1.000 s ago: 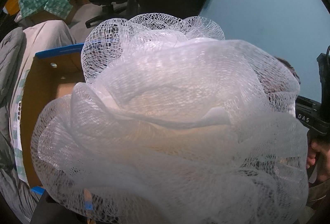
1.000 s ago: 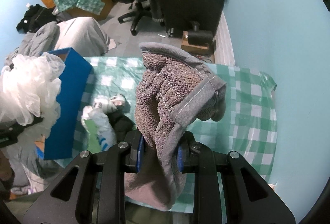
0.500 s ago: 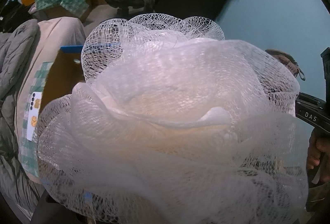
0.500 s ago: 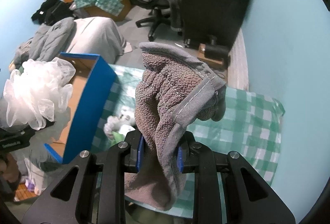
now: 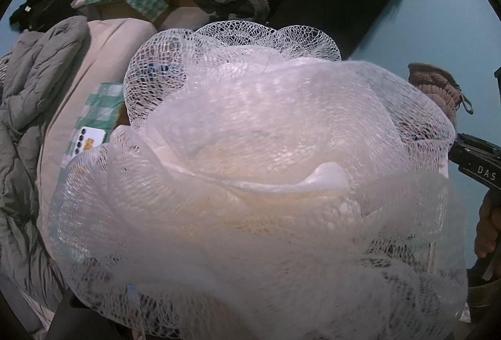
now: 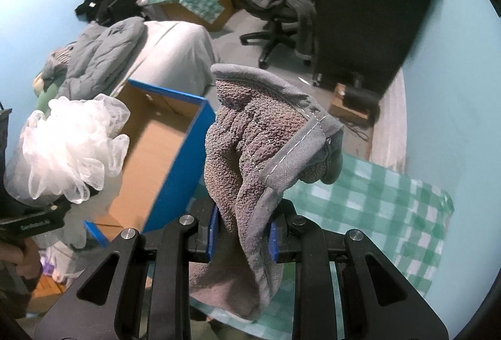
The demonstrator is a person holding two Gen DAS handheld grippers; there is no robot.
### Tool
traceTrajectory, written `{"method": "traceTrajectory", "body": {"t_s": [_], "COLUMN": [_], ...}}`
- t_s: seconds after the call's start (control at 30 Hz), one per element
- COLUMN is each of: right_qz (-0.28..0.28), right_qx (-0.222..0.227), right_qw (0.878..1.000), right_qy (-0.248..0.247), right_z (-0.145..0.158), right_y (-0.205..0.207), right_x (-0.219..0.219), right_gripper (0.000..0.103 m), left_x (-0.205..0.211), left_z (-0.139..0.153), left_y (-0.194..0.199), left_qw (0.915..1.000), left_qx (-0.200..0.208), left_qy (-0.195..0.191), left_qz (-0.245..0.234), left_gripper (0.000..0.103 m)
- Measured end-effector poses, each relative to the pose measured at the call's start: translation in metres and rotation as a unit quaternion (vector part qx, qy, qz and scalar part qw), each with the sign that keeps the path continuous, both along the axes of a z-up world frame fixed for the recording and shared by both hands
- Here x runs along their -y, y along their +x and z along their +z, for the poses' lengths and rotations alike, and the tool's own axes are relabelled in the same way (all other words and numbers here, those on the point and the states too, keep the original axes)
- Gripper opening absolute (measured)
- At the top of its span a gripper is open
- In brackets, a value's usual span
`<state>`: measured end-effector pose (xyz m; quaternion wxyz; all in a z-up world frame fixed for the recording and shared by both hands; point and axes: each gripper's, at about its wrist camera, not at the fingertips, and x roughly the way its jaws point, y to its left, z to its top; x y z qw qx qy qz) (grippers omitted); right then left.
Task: Organize soft objects
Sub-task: 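Carry the pouf in the left tool and towel in the right tool over the box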
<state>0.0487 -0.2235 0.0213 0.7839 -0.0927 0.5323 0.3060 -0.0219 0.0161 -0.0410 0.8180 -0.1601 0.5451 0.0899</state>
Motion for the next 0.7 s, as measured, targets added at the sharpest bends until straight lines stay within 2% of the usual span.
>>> {"method": "traceTrajectory", "body": {"t_s": [0.3,0.7], "right_qz": [0.043,0.069], "right_qx": [0.0,-0.013], "right_qw": [0.999,0.997], "right_qy": [0.014,0.03], "right_z": [0.005,0.003], "right_y": [-0.003,-0.006], "right_x": [-0.058,-0.12], "right_gripper": [0.023,0.023], "left_x": [-0.033,-0.068], "left_z": [-0.007,-0.012], "left_y": [0.001,0.004], "left_qw": [0.9998,0.9997], "left_qx": [-0.006,-0.003], "left_qy": [0.011,0.009], "left_qz": [0.015,0.024], "left_gripper": [0.061,0.061]}}
